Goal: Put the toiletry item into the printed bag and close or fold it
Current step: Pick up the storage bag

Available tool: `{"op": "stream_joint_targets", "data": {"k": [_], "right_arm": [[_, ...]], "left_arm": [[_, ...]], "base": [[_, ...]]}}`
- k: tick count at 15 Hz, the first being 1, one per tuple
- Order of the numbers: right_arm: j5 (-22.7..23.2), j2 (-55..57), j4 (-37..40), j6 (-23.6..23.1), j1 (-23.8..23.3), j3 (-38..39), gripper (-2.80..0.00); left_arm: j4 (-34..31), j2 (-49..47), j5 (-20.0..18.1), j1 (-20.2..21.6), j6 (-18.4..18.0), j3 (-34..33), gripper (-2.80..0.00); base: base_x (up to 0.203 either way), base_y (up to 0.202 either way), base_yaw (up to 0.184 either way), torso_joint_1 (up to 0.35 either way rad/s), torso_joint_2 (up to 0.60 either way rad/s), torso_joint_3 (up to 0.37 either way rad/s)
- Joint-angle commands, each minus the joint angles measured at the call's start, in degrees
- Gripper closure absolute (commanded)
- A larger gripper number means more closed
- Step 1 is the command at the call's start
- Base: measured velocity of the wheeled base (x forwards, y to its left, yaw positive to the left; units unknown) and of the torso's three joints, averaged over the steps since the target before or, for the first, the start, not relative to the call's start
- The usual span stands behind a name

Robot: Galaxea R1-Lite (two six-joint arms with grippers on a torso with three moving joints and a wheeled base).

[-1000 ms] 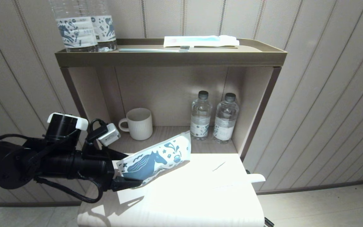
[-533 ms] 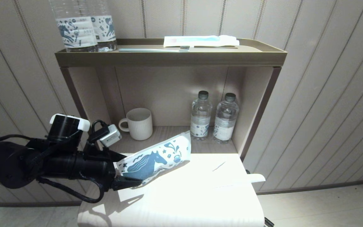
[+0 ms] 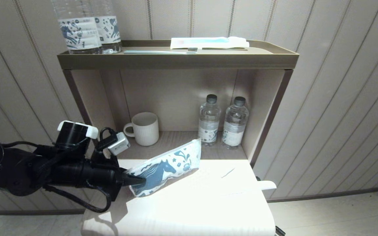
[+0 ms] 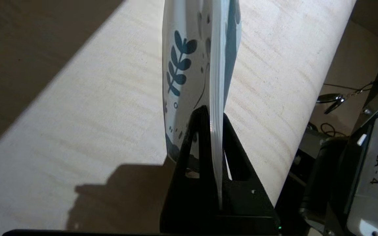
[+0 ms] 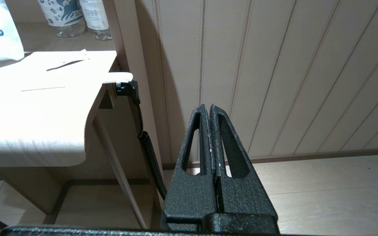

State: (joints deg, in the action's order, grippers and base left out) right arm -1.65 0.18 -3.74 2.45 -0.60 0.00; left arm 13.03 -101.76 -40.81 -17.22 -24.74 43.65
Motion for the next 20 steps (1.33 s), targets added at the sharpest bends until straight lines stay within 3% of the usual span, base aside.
{"op": "stream_joint_targets", "data": {"k": [1,5,9,13,16,18,20], "right_arm": [[-0.02,0.08,-0.04,0.01,-0.02,0.0,0.0],[-0.02,0.08,-0.04,0.01,0.07,0.0,0.0],[0.21,-0.07,-0.12,-0.6,0.07,0.0,0.0],[0.78,-0.18,3.22,-0.63,0.07,-0.5,0.0],[1.53,-0.18,11.57,0.21,0.07,-10.69,0.0],[6.54,-0.13,20.56,0.95,0.07,-20.49,0.0],[11.82,3.85,26.4,3.65,0.03,-28.93,0.0]], "left_arm": [[0.59,-1.06,-0.39,-0.37,-0.99,0.01,0.0],[0.74,-0.53,-0.32,-0.97,-0.85,0.12,0.0],[-1.61,6.29,-0.33,-0.97,0.04,0.94,0.0],[-14.62,18.6,-1.79,-1.04,0.21,1.49,0.0],[-24.61,25.07,-3.81,-1.4,0.18,1.89,0.0],[-29.6,28.08,-5.5,-2.42,0.14,2.07,0.0],[-30.7,28.34,-7.71,-4.8,0.13,2.88,0.0]], "base": [[0.0,0.0,0.0,0.0,0.0,0.0],[0.0,0.0,0.0,0.0,0.0,0.0],[0.0,0.0,0.0,0.0,0.0,0.0],[0.0,0.0,0.0,0.0,0.0,0.0],[0.0,0.0,0.0,0.0,0.0,0.0],[0.0,0.0,0.0,0.0,0.0,0.0],[0.0,0.0,0.0,0.0,0.0,0.0]]}}
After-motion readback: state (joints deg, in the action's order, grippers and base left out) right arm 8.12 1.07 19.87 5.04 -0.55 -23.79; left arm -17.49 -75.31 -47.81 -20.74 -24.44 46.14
